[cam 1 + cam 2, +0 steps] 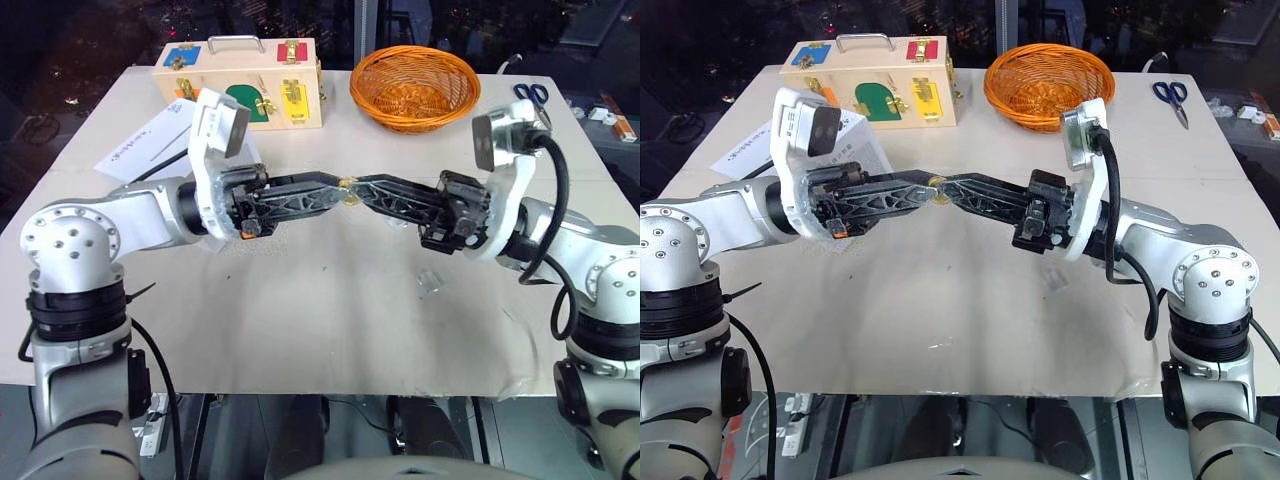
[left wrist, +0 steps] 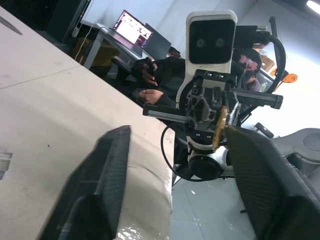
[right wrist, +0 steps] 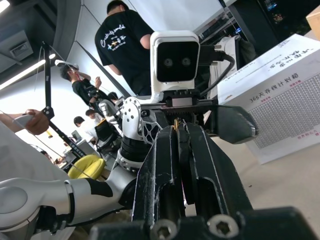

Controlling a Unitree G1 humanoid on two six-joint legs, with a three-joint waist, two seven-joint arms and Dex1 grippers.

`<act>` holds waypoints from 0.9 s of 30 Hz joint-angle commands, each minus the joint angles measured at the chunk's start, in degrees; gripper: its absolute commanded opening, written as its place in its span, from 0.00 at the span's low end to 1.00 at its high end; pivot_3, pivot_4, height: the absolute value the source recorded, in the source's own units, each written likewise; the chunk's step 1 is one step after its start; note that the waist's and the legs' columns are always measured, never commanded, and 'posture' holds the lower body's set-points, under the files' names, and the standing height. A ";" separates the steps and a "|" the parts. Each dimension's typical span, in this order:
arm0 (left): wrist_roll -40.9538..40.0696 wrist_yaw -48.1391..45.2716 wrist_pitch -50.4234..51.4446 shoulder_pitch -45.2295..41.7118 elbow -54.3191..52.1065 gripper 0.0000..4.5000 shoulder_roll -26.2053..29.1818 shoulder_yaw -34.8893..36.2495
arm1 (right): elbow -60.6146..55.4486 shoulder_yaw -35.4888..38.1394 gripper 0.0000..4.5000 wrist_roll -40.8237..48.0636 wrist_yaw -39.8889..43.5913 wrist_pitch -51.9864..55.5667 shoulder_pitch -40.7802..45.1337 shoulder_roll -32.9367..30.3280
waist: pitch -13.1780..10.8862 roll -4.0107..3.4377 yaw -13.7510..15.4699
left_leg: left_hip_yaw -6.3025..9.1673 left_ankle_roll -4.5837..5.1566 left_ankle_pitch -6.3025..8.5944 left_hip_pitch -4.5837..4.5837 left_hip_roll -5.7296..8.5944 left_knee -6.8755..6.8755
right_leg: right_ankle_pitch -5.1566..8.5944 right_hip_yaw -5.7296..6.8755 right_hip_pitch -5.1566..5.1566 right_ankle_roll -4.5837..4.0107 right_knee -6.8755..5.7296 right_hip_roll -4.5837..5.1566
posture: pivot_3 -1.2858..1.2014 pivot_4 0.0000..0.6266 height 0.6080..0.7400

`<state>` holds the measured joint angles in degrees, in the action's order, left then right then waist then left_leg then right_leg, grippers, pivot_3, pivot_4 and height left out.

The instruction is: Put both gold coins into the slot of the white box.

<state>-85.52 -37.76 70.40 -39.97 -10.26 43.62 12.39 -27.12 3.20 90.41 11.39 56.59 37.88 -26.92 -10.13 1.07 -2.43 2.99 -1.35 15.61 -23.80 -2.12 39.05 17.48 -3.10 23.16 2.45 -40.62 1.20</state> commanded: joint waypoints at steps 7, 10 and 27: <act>0.66 -1.69 -2.05 -0.60 -1.78 0.54 -0.12 1.39 | -2.67 -1.64 0.00 2.14 -0.71 -1.36 -0.11 -0.96 | 0.00 0.00 0.01 | 0.01 0.00 0.00 0.00 0.00 0.00 | 0.00 0.00 0.00 0.00 0.00 0.00 | 0.52 0.24 0.90; 0.43 -2.07 -1.91 -0.92 -1.53 0.35 -0.37 1.27 | -2.83 -2.03 0.00 2.23 -0.76 -1.59 -0.09 -1.14 | 0.00 0.00 0.01 | 0.00 0.00 0.00 0.00 0.00 0.00 | 0.00 0.00 0.00 0.00 0.01 0.00 | 0.52 0.24 0.90; 0.12 -2.78 -1.85 1.23 -1.73 0.00 1.10 3.38 | -3.55 -2.05 0.28 0.70 1.97 -3.45 -1.18 -2.21 | -0.01 -0.01 -0.03 | 0.01 0.00 0.00 -0.01 0.00 -0.01 | 0.00 0.01 0.00 0.00 0.02 -0.01 | 0.52 0.24 0.90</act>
<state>-85.08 -40.79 69.69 -39.22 -11.24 43.40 13.14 -28.24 0.34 90.48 11.33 53.70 36.49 -28.60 -10.14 1.06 -2.46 2.99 -1.35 15.61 -23.81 -2.13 39.03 17.48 -3.10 23.16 2.45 -40.60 1.20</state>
